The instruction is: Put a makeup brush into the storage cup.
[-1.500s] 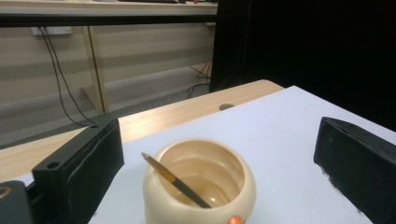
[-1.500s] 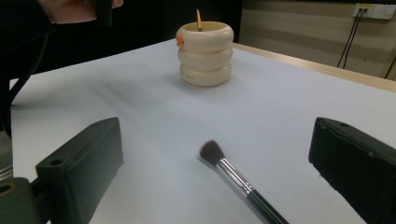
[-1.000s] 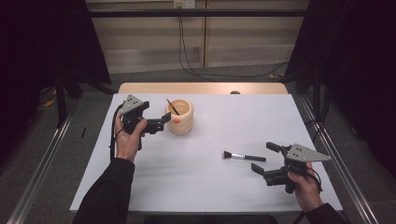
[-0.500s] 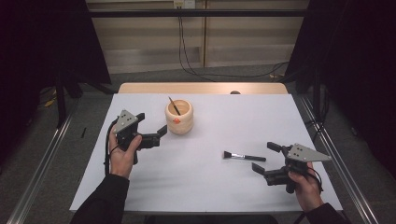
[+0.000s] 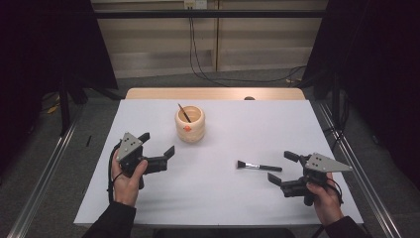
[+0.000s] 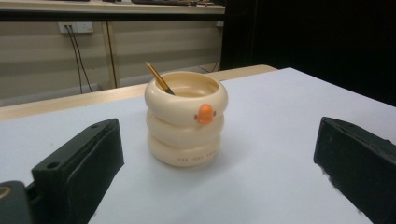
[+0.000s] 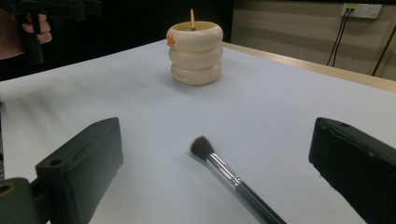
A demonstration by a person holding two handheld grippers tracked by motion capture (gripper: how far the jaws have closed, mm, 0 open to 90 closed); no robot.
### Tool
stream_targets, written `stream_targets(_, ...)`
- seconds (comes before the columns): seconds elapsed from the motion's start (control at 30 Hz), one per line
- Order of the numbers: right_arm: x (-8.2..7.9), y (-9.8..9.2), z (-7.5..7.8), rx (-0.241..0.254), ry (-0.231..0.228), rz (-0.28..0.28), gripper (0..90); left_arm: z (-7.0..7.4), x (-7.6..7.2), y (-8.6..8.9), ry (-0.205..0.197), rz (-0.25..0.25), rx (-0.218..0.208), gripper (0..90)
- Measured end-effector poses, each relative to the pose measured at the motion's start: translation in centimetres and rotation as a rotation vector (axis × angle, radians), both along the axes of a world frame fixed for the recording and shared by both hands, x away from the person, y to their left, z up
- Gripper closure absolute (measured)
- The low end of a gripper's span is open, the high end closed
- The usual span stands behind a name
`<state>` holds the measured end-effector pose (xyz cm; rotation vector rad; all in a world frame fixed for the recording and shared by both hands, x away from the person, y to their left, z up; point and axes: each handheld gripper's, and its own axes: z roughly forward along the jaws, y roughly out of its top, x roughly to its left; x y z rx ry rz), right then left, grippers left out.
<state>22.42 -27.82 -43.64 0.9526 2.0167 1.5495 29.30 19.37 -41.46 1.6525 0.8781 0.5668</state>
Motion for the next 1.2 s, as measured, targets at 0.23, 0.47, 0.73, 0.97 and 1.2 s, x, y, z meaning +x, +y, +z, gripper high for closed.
stream_targets(0.23,0.0,0.1,0.0,0.002,0.000,-0.009,2.1,-0.5,-1.5,0.5,0.000,-0.010,0.003,1.3)
stream_targets(0.47,-0.1,0.0,0.0,-0.003,0.001,-0.006,1.9,-0.6,-2.5,1.1,0.000,-0.001,0.008,1.4)
stream_targets(0.73,-0.1,-0.1,0.0,0.002,0.005,-0.013,0.6,-1.4,-3.1,1.8,0.016,0.000,0.024,1.4)
stream_targets(0.97,0.3,0.0,0.1,0.001,0.002,-0.016,0.0,-2.2,-3.3,1.3,0.020,-0.019,0.047,1.5)
stream_targets(1.2,0.3,-0.3,0.5,-0.004,-0.021,-0.025,0.3,-2.1,-3.6,1.5,0.016,-0.006,0.027,1.4)
